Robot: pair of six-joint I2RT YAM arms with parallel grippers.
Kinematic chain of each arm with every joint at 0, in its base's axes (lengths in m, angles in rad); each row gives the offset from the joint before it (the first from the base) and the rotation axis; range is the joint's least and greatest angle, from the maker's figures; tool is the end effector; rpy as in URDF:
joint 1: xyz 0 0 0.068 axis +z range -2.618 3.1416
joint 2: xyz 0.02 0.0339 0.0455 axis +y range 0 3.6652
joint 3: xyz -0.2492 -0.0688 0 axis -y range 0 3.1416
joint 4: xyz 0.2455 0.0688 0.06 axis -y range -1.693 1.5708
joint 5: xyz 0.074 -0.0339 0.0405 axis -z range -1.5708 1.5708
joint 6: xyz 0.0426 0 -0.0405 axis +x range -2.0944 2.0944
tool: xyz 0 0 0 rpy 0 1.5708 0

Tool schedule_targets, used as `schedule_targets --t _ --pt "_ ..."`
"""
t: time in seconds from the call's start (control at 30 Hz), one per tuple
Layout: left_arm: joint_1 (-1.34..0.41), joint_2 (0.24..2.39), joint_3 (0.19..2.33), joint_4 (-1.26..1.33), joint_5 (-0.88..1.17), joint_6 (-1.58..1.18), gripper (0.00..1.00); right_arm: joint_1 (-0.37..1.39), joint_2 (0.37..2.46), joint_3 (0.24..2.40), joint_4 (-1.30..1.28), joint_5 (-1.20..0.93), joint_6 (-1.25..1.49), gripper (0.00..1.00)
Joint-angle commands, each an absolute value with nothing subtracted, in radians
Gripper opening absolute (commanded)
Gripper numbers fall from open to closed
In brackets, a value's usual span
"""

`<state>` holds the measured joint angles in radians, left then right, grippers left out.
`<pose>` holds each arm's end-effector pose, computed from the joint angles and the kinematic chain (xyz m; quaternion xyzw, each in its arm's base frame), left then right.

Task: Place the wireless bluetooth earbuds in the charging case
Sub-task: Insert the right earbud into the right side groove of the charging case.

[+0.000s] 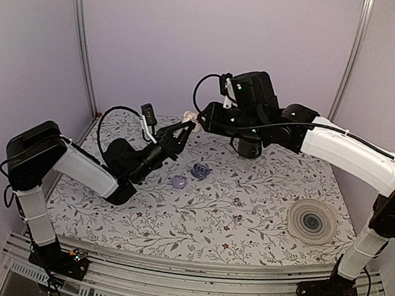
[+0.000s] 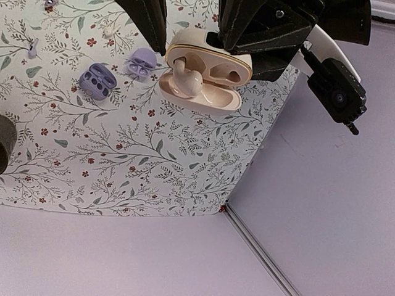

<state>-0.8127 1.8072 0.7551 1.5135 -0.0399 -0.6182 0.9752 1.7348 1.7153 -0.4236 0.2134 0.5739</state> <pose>0.2464 -0.2577 0.2242 0.0343 0.5257 -0.5496 0.6484 0.2385 0.3358 0.3650 -0.1117 0.8349 0.3073 0.4428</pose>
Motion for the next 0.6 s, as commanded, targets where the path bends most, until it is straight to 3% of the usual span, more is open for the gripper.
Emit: schedule_targets --t 0.0,0.57 --pt "-0.792 1.815 0.744 1.658 -0.037 -0.590 0.00 0.981 1.679 1.717 -0.451 0.210 0.557 0.31" --pt "-0.695 1.763 0.696 1.822 0.343 -0.685 0.00 0.914 1.620 1.731 -0.489 0.026 0.400 0.38"
